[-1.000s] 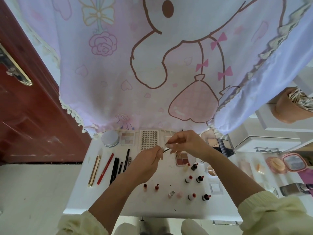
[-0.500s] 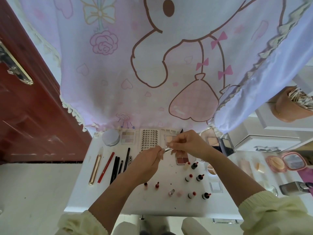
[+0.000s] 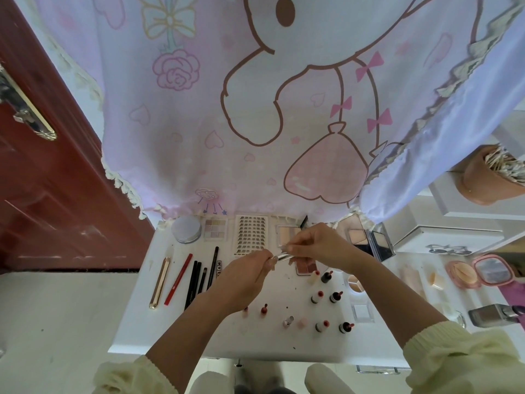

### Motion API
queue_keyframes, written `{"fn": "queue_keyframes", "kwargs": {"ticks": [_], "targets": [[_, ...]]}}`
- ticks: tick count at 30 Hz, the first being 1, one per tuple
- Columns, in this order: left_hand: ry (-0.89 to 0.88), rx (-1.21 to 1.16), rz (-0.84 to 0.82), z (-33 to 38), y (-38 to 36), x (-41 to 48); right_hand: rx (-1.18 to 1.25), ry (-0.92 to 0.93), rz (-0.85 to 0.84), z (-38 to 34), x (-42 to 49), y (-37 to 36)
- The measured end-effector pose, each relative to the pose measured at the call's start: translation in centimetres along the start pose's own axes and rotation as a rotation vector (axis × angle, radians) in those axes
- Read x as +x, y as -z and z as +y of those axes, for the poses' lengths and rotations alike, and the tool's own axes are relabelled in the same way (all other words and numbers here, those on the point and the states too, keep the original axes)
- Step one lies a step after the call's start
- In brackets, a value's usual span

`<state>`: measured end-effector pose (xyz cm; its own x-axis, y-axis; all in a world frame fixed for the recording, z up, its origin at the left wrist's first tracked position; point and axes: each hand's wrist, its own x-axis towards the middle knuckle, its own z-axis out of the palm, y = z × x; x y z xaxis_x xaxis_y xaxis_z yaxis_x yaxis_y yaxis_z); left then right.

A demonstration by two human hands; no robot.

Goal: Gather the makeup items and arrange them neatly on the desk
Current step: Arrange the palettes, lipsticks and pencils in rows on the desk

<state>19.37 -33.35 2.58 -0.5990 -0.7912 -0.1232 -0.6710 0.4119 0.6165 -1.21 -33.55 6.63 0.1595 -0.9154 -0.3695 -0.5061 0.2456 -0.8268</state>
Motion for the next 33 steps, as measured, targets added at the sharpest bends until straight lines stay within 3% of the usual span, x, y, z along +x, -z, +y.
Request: {"fn": "queue_keyframes", "kwargs": {"ticks": [6, 9, 17, 21, 25, 30, 33], "targets": [[-0.024, 0.0, -0.013, 0.2, 0.2, 0.7, -0.014, -0.003, 0.001, -0.1, -0.2, 0.0], [-0.034, 0.034, -0.01, 0.2, 0.3, 1.0, -0.14, 0.027, -0.043, 0.0, -0.5, 0.4], [-0.079, 0.261, 0.053, 0.2, 0.3, 1.6, -0.613, 0.068, 0.084, -0.4, -0.4, 0.0], [-0.059, 0.19, 0.087, -0.2, 0.4, 1.4, -0.815, 0.179, 0.2, -0.1, -0.6, 0.1], [-0.039, 0.216, 0.086, -0.1, 0.6, 1.3, -0.937, 0.261, 0.192, 0.3, -0.6, -0.2], [0.002, 0.226, 0.096, 0.1, 0.7, 1.2, -0.958, 0.248, 0.346, 1.2, -0.3, -0.6], [0.02, 0.226, 0.093, 0.4, 0.8, 1.3, -0.95, 0.227, 0.35, 1.2, -0.1, -0.8]]}}
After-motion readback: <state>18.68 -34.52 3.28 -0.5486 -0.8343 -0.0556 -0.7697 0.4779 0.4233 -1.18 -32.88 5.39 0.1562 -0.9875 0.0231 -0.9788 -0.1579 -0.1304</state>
